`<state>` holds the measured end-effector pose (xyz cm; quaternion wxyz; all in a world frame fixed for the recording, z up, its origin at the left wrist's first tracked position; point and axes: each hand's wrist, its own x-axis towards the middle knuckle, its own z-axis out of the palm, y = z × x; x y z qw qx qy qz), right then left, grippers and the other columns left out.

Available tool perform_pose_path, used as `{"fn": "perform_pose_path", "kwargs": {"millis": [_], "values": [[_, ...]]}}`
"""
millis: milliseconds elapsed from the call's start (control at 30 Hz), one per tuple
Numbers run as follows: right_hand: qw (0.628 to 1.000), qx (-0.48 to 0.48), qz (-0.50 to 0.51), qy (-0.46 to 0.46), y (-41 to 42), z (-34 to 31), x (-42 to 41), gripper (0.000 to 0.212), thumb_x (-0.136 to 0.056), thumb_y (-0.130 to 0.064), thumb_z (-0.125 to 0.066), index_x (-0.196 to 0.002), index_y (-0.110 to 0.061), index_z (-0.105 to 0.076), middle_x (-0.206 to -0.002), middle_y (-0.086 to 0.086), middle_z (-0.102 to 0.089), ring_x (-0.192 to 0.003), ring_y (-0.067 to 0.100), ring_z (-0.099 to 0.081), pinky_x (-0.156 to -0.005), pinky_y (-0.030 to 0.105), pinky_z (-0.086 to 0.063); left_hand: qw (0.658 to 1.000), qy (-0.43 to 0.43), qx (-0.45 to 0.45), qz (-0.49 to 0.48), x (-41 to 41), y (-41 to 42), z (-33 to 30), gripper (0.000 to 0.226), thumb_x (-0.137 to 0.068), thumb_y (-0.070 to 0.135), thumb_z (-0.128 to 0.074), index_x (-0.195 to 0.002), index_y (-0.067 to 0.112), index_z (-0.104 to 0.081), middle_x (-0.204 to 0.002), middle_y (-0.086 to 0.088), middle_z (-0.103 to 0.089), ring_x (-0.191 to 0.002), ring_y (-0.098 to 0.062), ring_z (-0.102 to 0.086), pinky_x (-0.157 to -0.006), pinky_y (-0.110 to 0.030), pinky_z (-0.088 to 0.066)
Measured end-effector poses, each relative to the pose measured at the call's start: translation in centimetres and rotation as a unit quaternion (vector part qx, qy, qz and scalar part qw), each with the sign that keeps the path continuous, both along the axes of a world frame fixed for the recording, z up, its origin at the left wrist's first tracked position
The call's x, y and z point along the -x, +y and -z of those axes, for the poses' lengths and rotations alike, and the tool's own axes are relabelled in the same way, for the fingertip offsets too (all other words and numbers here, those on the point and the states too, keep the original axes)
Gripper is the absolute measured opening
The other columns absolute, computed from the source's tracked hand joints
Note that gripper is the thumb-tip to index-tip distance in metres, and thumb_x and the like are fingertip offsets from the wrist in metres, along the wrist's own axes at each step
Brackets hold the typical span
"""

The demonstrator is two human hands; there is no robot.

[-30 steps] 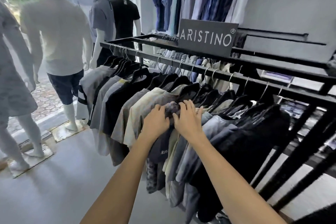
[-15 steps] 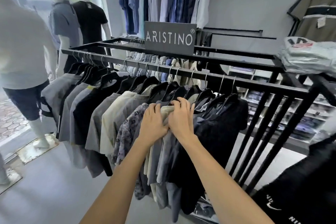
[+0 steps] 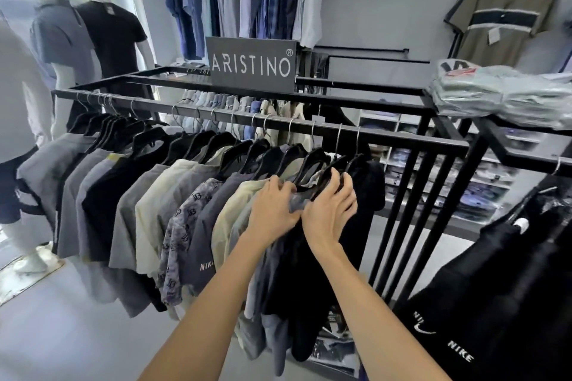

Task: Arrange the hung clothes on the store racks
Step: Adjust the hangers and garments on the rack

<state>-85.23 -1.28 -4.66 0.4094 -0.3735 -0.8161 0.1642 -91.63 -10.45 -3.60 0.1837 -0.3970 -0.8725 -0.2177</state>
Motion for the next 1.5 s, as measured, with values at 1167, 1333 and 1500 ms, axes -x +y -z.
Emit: {"fn": "perform_pose_path", "kwargs": {"millis": [1167,1333,1500], "values": [[0.960,0.272,-0.030,-0.054,13.4,-2.1,-14.8,0.057,-0.104,-0.019,-0.040,-0.154,-0.009,-0.015,-0.141,0.018,-0.049,-0.120,0.032,-0.055,-0.079,0.033,-0.039,0.929,-0.306,-0.045,0.205,-13.6,17.1,-0.5,0.039,-0.103,0.033,-0.035,-0.137,0.028,-0.055,-0.136,0.005,-0.060,-0.128,-0.015,-0.051,-0.103,-0.032,-0.042],[0.969,0.239,-0.033,-0.047,13.4,-2.1,-15.5,0.071,-0.101,-0.017,-0.048,-0.158,-0.011,-0.006,-0.159,0.016,-0.027,-0.140,0.035,-0.035,-0.102,0.042,-0.038,0.942,-0.285,-0.044,0.169,-13.8,16.5,-0.5,0.037,-0.100,0.036,-0.043,-0.134,0.029,-0.056,-0.125,0.006,-0.065,-0.113,-0.015,-0.060,-0.095,-0.041,-0.050],[0.999,-0.036,-0.022,0.016,10.2,-2.3,-13.9,0.056,-0.088,-0.003,-0.058,-0.141,-0.008,-0.042,-0.153,0.018,-0.030,-0.144,0.036,-0.025,-0.116,0.053,-0.028,0.962,-0.155,-0.214,0.071,-11.4,13.0,-1.6,0.024,-0.094,0.019,-0.054,-0.116,0.019,-0.062,-0.104,0.005,-0.066,-0.097,-0.015,-0.062,-0.079,-0.027,-0.046]]}}
